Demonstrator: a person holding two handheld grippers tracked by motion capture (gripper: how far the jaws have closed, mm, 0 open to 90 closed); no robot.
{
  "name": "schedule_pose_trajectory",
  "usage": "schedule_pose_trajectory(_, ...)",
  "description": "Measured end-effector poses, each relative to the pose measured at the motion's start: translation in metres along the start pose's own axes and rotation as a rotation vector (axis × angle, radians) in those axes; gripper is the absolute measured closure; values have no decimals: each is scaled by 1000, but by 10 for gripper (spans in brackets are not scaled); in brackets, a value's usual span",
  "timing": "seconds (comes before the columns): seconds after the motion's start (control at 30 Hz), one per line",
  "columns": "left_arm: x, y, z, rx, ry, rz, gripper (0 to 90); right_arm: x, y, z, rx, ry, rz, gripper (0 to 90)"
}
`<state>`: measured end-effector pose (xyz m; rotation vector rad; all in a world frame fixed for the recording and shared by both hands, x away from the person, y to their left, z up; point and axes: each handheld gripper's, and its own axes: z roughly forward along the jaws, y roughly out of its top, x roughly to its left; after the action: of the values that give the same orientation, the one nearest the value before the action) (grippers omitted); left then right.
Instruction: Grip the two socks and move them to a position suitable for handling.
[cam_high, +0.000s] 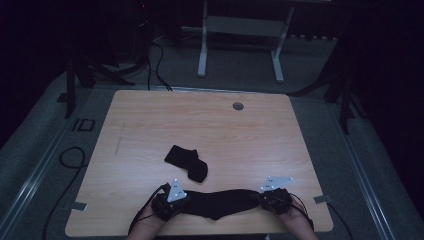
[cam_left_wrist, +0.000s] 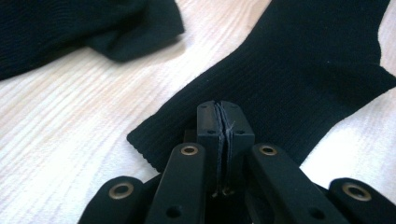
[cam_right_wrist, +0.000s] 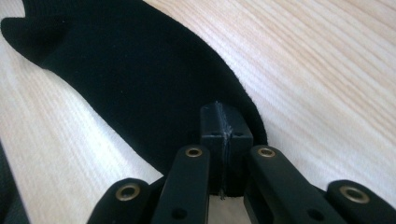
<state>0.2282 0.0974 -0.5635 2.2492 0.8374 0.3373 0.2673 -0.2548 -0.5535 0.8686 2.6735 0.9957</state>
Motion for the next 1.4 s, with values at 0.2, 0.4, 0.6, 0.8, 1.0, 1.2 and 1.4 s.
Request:
schedule_pose_trajectory(0.2, -3, -2, -1, 0, -12, 2, 880, 4, -5, -3, -7, -3, 9, 888)
schedule_pose_trajectory(0.4, -4, -2, -2, 0, -18, -1, 879, 6, -4, -3, 1, -14, 2, 881)
schedule_pose_trajectory(0.6, 4, 2, -12, -35, -22, -44, 834, 11, 9, -10, -3, -6, -28, 819)
schedule_pose_trajectory(0.8, 29, 14, -34, -127, 56, -90, 679, 11, 47, -25, -112, -10, -64, 690)
schedule_pose_trajectory(1.0, 63, 27, -36, -148, 72, -127, 541, 6, 91, -8, -156, -9, -76, 609)
schedule_pose_trajectory(1.2, 94, 35, -22, -158, 116, -189, 459, 5, 121, 34, -123, 2, -69, 607)
schedule_pose_trajectory(1.4, 122, 36, -3, -132, 137, -255, 425, -3, 138, 72, -74, 9, -15, 548)
